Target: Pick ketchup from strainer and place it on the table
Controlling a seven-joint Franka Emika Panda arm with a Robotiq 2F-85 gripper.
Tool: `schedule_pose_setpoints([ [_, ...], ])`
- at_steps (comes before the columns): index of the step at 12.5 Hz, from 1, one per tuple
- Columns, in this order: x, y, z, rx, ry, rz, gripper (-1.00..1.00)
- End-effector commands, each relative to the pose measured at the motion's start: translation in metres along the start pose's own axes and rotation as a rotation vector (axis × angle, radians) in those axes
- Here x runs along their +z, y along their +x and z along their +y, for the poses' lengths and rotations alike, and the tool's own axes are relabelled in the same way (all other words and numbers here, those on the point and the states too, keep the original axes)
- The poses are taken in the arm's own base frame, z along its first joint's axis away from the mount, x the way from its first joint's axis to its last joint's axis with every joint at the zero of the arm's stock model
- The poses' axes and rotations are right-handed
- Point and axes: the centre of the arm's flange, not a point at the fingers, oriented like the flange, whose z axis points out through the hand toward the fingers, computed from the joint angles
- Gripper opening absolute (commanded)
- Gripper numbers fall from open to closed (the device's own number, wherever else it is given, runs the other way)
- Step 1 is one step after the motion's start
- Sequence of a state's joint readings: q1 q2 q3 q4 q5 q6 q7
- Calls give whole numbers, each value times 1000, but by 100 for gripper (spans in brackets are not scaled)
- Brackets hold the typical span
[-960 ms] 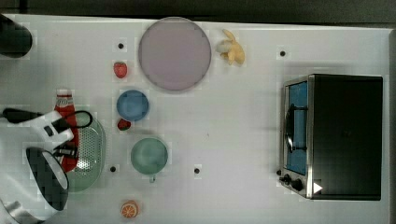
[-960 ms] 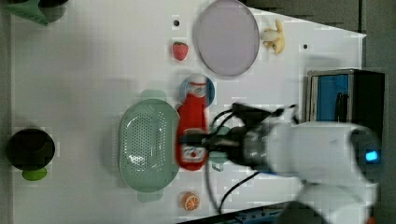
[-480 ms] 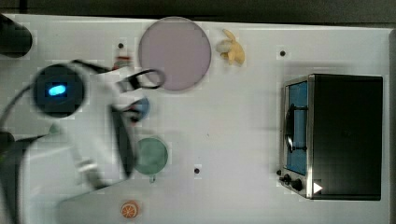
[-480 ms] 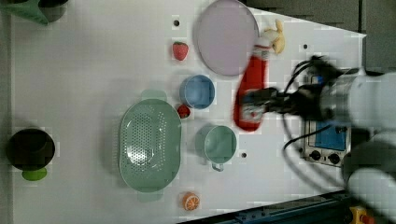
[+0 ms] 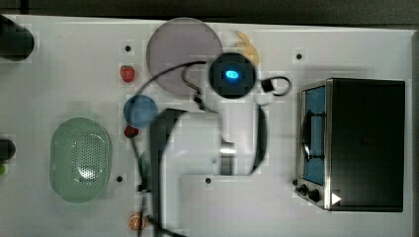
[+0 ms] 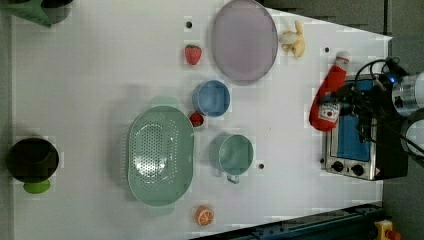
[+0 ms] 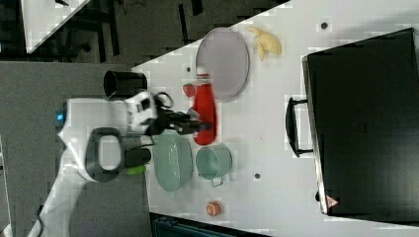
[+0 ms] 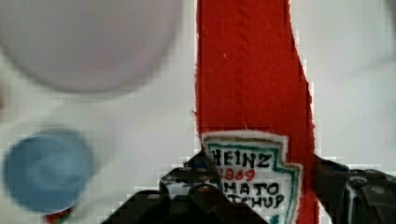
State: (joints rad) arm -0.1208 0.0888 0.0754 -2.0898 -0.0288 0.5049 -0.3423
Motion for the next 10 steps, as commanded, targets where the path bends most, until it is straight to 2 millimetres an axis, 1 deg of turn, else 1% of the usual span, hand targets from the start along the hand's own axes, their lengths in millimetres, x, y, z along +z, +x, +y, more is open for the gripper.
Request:
schedule_pose_setpoints([
  [1,25,-30,-19,-147,-16,-8,18],
  [5,84,-37,3,-116,15,45,18],
  [8,132,-42,7,-112,12,23,18],
  [9,146,-40,6,-112,14,21,24],
  [10,158,-39,6,-110,17,24,43],
])
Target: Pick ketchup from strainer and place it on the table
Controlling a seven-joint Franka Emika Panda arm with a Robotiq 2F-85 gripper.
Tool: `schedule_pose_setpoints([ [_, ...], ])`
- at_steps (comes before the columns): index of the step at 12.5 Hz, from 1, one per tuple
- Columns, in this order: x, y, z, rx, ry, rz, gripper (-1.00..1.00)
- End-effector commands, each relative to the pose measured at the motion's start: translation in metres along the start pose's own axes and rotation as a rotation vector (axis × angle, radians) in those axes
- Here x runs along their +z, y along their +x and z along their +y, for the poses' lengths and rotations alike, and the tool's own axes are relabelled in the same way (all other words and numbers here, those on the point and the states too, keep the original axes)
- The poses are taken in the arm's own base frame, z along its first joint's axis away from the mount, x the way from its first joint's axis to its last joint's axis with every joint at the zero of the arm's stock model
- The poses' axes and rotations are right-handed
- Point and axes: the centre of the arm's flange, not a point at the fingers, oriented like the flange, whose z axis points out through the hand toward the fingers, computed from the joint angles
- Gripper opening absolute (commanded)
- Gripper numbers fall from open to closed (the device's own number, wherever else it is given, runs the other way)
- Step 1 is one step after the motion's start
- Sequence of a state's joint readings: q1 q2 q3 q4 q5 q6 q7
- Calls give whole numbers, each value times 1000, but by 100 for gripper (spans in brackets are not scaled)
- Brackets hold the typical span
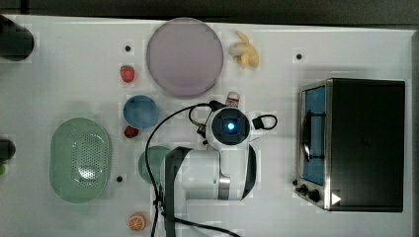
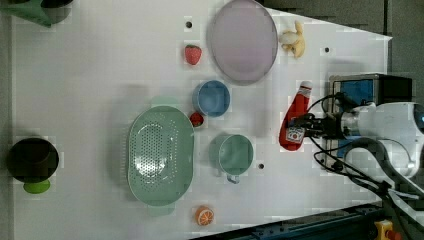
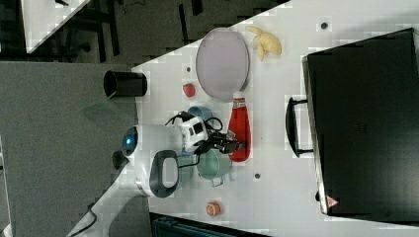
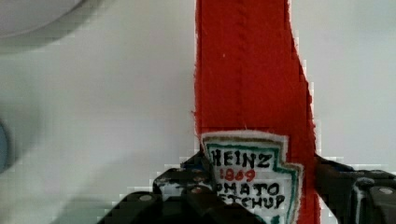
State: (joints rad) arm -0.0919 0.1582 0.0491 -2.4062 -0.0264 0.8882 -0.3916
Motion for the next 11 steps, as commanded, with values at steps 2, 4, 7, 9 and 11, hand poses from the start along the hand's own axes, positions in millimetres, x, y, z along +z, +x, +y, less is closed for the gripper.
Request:
schedule_pose_setpoints([
  [2,26,11,-10,-55,14,39,87],
  [4,-1,17,-13,-52,28,80,100],
  [7,-82,32,-21,-7,66,170,100],
  [9,-147,37,-28,118,76,174,100],
  [11,-208,34,-34,257,52,117,100],
])
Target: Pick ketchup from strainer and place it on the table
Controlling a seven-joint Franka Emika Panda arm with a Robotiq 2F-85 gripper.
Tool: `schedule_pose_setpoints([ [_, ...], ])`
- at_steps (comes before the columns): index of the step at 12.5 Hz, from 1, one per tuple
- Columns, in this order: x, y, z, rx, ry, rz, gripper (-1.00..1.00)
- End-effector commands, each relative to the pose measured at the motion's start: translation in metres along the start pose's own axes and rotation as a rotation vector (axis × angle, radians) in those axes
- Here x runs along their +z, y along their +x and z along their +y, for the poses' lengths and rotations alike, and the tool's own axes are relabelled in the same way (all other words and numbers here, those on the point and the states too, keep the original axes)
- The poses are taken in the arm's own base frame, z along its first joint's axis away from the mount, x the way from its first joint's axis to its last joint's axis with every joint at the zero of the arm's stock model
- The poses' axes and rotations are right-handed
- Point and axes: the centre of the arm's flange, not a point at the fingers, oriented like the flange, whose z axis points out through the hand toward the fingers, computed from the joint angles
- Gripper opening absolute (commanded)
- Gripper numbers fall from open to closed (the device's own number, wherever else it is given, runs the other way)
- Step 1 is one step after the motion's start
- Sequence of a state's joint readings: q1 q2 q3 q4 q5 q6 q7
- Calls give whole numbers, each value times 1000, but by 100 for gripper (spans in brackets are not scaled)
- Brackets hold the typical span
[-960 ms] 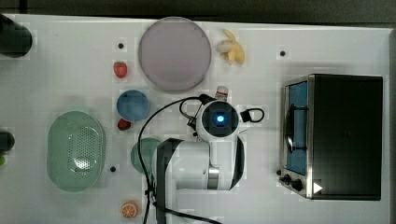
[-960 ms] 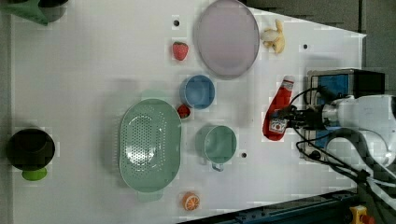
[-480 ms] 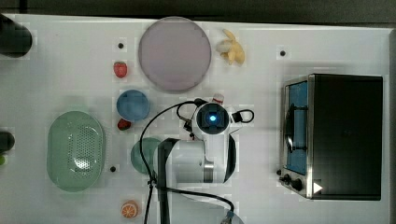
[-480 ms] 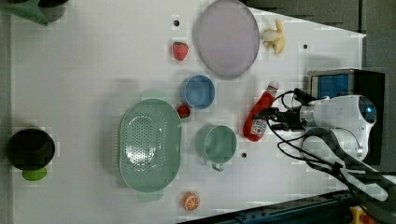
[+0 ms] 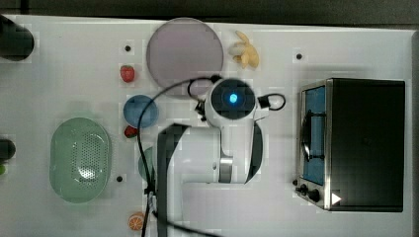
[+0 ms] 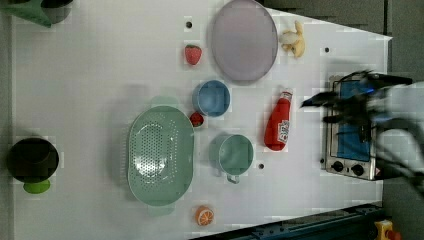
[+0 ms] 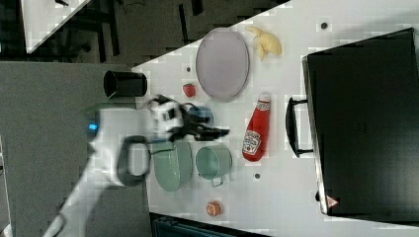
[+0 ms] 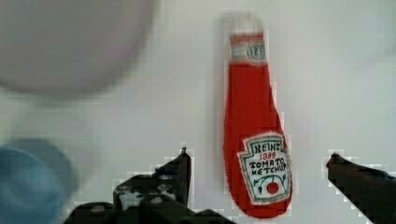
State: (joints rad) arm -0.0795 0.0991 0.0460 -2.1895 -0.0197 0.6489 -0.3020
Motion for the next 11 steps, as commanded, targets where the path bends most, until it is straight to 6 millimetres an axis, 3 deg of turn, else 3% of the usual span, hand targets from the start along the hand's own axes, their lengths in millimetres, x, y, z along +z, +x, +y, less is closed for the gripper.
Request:
schedule_pose_setpoints([
  [1,-135,-3,-20,211,21,54,100],
  [3,-189,-4,-26,263,7,34,100],
  [6,-238,-7,-26,285,9,32,100],
  [8,-246,-7,-23,290,9,32,100],
  [11,-240,-6,-24,290,2,22,100],
])
